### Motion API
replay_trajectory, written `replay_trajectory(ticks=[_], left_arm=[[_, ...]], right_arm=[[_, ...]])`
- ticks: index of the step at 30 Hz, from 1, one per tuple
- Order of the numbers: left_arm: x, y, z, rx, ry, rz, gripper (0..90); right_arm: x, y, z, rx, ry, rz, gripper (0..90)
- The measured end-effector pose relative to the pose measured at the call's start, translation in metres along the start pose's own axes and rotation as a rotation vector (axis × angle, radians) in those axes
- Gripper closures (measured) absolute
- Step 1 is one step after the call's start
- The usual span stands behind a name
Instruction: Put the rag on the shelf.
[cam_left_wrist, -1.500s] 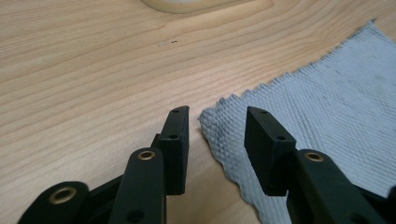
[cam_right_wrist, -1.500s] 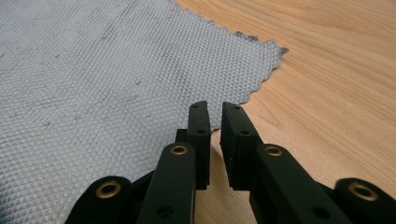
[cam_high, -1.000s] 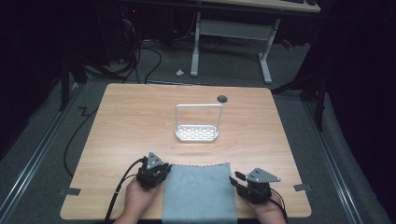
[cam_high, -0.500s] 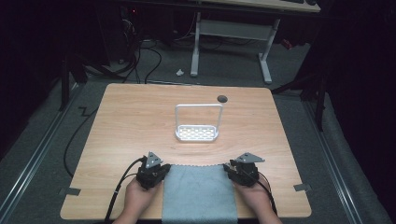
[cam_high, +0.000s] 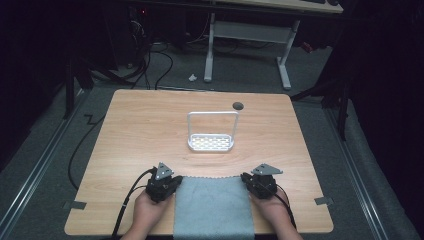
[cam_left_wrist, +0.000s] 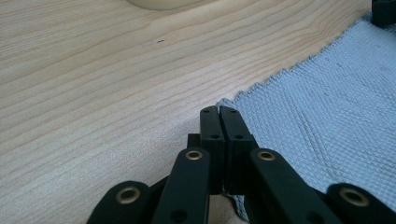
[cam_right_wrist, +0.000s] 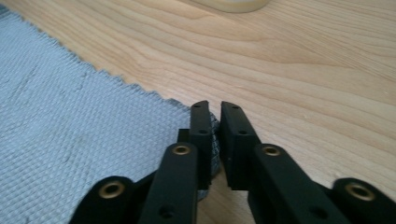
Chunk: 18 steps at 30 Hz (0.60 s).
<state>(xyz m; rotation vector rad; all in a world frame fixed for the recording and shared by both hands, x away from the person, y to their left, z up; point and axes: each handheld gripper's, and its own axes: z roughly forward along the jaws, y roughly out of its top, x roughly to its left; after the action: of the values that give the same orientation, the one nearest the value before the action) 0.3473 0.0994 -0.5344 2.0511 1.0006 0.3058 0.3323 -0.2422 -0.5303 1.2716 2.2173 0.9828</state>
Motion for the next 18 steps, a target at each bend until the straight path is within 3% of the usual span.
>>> replay_trajectory(ticks=[5, 10, 17, 18], left_arm=[[0.0, 0.0, -0.002, -0.011, -0.002, -0.001, 88.8], [0.003, -0.001, -0.008, -0.054, -0.022, -0.044, 88.7], [-0.001, 0.001, -0.02, -0.128, -0.025, -0.053, 88.8], [-0.002, 0.002, -0.022, -0.144, -0.026, -0.052, 88.8]], right_arm=[[0.005, 0.0, -0.002, -0.009, -0.012, -0.042, 89.6], [0.005, 0.002, -0.014, -0.093, -0.002, -0.01, 89.6], [0.007, 0.002, -0.026, -0.145, 0.005, -0.02, 89.6], [0.007, 0.002, -0.031, -0.172, 0.004, -0.021, 89.6]])
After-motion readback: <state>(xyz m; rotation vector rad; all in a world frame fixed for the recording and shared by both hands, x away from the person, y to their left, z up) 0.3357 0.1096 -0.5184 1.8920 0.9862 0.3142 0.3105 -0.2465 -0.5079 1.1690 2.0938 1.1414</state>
